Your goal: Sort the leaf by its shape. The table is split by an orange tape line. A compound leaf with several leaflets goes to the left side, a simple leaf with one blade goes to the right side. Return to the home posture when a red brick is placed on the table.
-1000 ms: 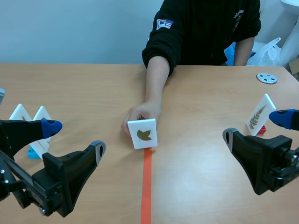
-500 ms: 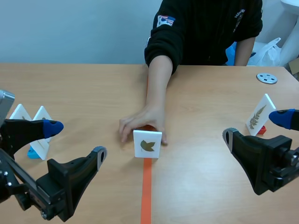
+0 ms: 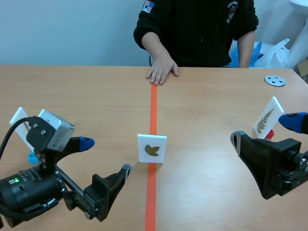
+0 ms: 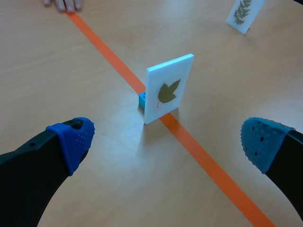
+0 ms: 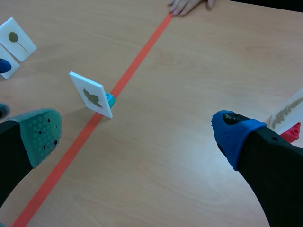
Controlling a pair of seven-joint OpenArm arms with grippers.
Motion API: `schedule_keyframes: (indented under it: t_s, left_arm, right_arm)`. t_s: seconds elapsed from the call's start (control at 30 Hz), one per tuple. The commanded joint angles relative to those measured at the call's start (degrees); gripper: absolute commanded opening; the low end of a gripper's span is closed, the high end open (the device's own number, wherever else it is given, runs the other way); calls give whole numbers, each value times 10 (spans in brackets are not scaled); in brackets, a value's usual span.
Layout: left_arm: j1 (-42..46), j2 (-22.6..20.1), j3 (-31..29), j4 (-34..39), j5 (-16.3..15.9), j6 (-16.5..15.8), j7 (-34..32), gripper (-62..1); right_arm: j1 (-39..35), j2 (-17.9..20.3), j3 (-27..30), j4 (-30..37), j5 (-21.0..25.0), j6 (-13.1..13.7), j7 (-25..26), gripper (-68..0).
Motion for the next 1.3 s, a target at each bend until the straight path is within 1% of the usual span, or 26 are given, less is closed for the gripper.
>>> schedule_keyframes:
  t_s: [0.0,0.07,0.13,0.27,0.37,0.47,0.57,0.67,0.7,0.83,0.97,1.23,1.27]
  left_arm:
    - [-21,12,3,-12,7,-1,-24,14]
    - [-49,22,10,-51,13,-1,-40,14]
    - [-74,32,17,-89,32,-1,-58,14]
    - [-123,51,34,-163,55,-1,-98,14]
    - [-157,65,45,-216,65,0,-122,14]
    - [-187,76,58,-260,83,0,-150,14]
    - [-221,82,77,-301,85,3,-171,14]
    - [-254,83,94,-336,103,4,-184,14]
    - [-263,83,99,-346,108,4,-188,14]
    - [-296,83,116,-386,108,4,-204,14]
    - [-307,83,130,-410,113,3,-212,14]
    - [-307,84,170,-417,114,3,-228,14]
    - [-307,84,173,-417,114,3,-228,2]
  right_arm:
    - [7,0,6,2,6,0,11,4]
    - [7,0,6,2,6,-1,11,4]
    - [7,0,6,2,5,-2,11,4]
    - [7,0,6,2,4,-3,11,4]
    - [7,0,6,2,4,-5,11,4]
    - [7,0,6,1,4,-9,11,4]
    - [7,0,6,1,4,-17,11,4]
    - [7,0,6,1,4,-17,11,4]
    - [7,0,6,1,4,-17,11,4]
    - [7,0,6,1,4,-17,11,4]
    - [7,0,6,1,4,-17,11,4]
    - [7,0,6,1,4,-17,11,4]
    - [7,0,6,1,4,-17,11,4]
